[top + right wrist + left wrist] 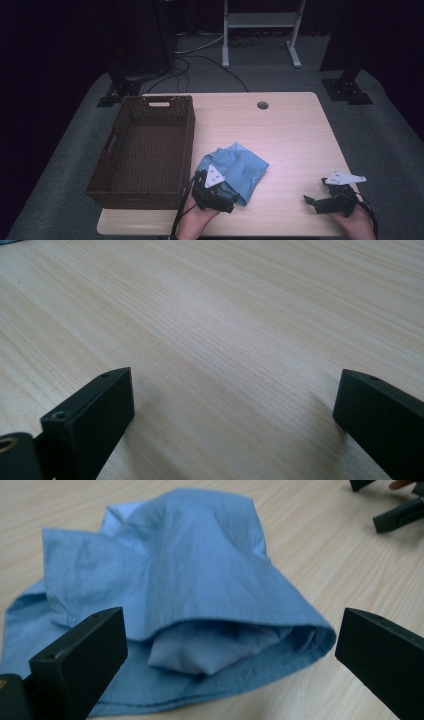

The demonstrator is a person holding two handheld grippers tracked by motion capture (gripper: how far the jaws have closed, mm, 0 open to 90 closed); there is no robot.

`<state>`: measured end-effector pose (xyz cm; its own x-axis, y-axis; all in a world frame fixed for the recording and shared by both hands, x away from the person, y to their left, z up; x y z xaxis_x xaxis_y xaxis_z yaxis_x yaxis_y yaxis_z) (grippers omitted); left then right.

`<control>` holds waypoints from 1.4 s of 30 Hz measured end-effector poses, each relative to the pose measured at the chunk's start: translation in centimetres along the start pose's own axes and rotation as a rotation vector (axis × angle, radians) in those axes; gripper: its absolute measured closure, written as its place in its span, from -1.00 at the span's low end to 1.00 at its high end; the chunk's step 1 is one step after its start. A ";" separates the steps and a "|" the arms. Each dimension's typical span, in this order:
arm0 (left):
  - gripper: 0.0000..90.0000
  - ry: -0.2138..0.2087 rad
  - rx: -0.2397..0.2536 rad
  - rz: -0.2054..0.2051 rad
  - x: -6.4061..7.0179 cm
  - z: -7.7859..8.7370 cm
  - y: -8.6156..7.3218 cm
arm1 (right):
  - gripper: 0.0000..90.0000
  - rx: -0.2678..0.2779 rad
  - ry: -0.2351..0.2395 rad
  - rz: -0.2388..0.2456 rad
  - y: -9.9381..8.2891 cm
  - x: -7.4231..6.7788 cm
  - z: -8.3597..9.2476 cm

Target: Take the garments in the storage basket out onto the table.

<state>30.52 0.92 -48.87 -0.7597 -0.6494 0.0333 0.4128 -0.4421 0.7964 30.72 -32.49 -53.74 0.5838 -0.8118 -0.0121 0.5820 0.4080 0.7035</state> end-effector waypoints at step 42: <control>-1.00 0.018 -0.142 -0.059 -0.1 -2.4 -3.9 | -0.96 -0.001 0.002 0.003 0.0 0.0 0.0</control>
<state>30.22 1.22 -53.42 -0.7759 -0.6304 -0.0226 0.4359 -0.5617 0.7032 30.72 -32.50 -53.73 0.5864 -0.8099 -0.0116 0.5809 0.4105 0.7028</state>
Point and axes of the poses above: each handheld gripper's, and its own axes: z roughly backward along the jaws, y roughly out of its top, x roughly to its right, the point moved 7 cm from there along -z, roughly forward along the jaws, and after that the axes turned 1 degree about -x, right-handed, at the moved point
